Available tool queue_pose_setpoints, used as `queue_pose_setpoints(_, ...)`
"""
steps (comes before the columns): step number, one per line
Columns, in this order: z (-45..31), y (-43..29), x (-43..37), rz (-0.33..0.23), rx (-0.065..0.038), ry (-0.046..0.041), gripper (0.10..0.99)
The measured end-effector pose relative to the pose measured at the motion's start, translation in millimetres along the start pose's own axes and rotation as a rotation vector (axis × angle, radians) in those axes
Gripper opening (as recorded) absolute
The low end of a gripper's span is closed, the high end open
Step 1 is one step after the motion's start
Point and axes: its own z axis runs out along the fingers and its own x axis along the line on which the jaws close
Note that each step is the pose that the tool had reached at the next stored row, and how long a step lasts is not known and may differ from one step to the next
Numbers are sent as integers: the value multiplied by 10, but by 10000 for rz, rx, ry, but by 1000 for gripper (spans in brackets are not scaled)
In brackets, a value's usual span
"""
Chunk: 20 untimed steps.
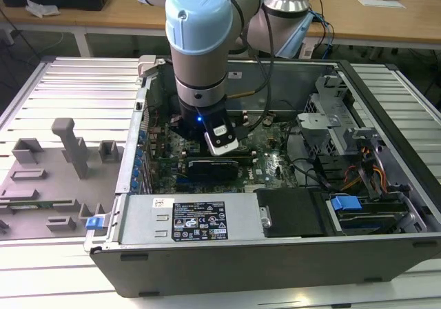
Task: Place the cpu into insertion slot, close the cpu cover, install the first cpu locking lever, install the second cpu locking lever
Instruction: 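Install the second cpu locking lever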
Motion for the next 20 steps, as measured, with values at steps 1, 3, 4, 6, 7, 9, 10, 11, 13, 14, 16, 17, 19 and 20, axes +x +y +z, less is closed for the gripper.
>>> queue_pose_setpoints(1, 10, -2, 0, -2, -36, 6, 106)
queue_pose_setpoints(3, 32, -5, 3, -20, -186, 30, 106)
queue_pose_setpoints(4, 43, -6, 5, -25, -222, 35, 106)
queue_pose_setpoints(6, 62, -12, 8, -35, -224, 40, 106)
queue_pose_setpoints(7, 70, -14, 9, -39, -226, 40, 106)
queue_pose_setpoints(9, 93, -20, 19, -53, -223, 45, 106)
queue_pose_setpoints(10, 100, -22, 22, -59, -224, 47, 106)
queue_pose_setpoints(11, 107, -23, 25, -65, -226, 47, 106)
queue_pose_setpoints(13, 114, -24, 29, -79, -223, 53, 106)
queue_pose_setpoints(14, 115, -23, 29, -80, -223, 52, 106)
queue_pose_setpoints(16, 111, -21, 29, -79, -220, 48, 106)
queue_pose_setpoints(17, 63, -10, 28, -79, -224, 43, 106)
queue_pose_setpoints(19, -52, 18, 26, -79, -220, 48, 106)
queue_pose_setpoints(20, -112, 32, 24, -81, -221, 45, 106)
